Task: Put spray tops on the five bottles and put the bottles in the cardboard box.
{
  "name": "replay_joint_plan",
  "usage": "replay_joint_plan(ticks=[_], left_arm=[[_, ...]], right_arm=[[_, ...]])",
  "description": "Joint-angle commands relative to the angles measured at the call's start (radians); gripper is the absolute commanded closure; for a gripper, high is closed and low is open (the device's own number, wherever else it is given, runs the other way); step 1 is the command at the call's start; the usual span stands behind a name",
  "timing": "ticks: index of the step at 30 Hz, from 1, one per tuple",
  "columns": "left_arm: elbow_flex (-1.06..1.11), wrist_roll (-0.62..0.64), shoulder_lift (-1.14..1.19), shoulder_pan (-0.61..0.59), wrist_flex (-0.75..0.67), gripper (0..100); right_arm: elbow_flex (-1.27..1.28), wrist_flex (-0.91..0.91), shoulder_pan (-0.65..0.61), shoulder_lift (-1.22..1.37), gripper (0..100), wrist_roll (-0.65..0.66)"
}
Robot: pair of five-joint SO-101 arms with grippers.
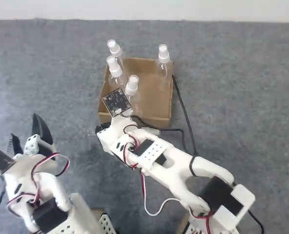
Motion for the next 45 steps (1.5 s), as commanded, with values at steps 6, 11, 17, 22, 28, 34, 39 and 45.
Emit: replay_joint_plan(ticks=[6, 11, 17, 22, 28, 34, 39, 45], left_arm=[[-0.005, 0.015, -0.017, 0.002, -0.014, 75], [0.005, 0.015, -0.017, 0.002, -0.029, 75], [0.005, 0.015, -0.017, -0.002, -0.031, 75], [0.005, 0.015, -0.017, -0.003, -0.034, 75], [0.005, 0.015, -0.017, -0.005, -0.035, 75], [0.005, 0.015, -0.017, -0.005, -0.035, 75], [0.005, 0.015, -0.017, -0.005, -0.035, 75], [0.005, 0.015, -0.017, -0.003, -0.035, 75]], right_arm=[[-0.058, 0.001, 0.001, 0.001, 99.2, -0.009], [-0.080, 0.191, 0.008, -0.010, 99.0, 0.005], [-0.137, 0.438, 0.008, -0.025, 99.0, 0.094], [-0.135, 0.552, 0.008, -0.137, 99.1, 0.095], [-0.133, 0.650, 0.008, -0.243, 99.0, 0.095], [-0.135, 0.634, 0.002, -0.292, 98.9, 0.091], [-0.133, 0.547, -0.030, -0.311, 98.9, 0.091], [-0.091, 0.314, -0.042, -0.272, 98.9, 0.094]])
